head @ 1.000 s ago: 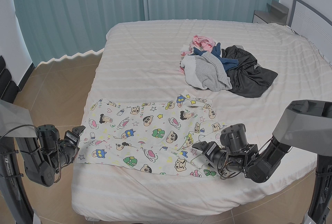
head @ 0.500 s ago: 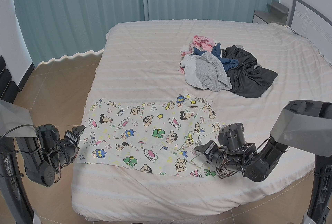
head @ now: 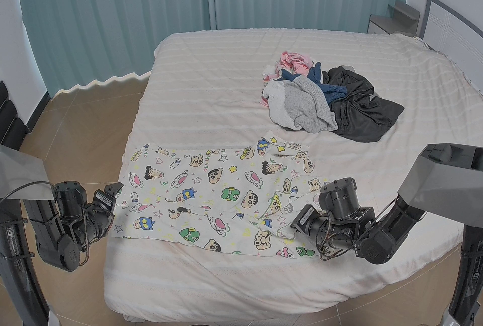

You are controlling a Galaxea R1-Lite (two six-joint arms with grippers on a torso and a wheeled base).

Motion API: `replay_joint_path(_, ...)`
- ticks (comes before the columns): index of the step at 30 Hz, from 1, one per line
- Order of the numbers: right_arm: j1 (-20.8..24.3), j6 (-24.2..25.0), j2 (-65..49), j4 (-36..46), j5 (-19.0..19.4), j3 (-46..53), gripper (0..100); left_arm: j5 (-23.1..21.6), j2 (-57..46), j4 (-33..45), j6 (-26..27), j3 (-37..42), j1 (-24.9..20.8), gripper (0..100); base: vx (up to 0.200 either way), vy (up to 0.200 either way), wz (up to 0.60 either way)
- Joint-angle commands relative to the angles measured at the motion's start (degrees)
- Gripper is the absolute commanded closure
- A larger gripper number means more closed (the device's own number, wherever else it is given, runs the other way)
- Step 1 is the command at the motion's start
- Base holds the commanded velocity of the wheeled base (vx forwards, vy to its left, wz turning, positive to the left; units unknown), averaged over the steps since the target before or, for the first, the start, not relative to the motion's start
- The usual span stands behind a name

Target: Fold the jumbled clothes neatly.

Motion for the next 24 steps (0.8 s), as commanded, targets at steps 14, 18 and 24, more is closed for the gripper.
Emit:
replay_joint_path(14, 2.7, 0.2, -8.2, 16.9, 0.0, -7.7, 100, 0.0, 0.2, -0.1, 0.0, 0.0, 0.1, 0, 0.0, 0.0, 0.0)
replay_joint_path(18, 3.5, 0.1, -9.2, 20.9, 0.0, -9.5, 100, 0.0, 0.2, -0.1, 0.0, 0.1, 0.1, 0, 0.0, 0.0, 0.0)
replay_joint_path(24, 5.7, 0.2, -10.8, 28.1, -0.1, -10.4, 100, 0.0, 0.2, -0.1, 0.0, 0.1, 0.0, 0, 0.0, 0.0, 0.0)
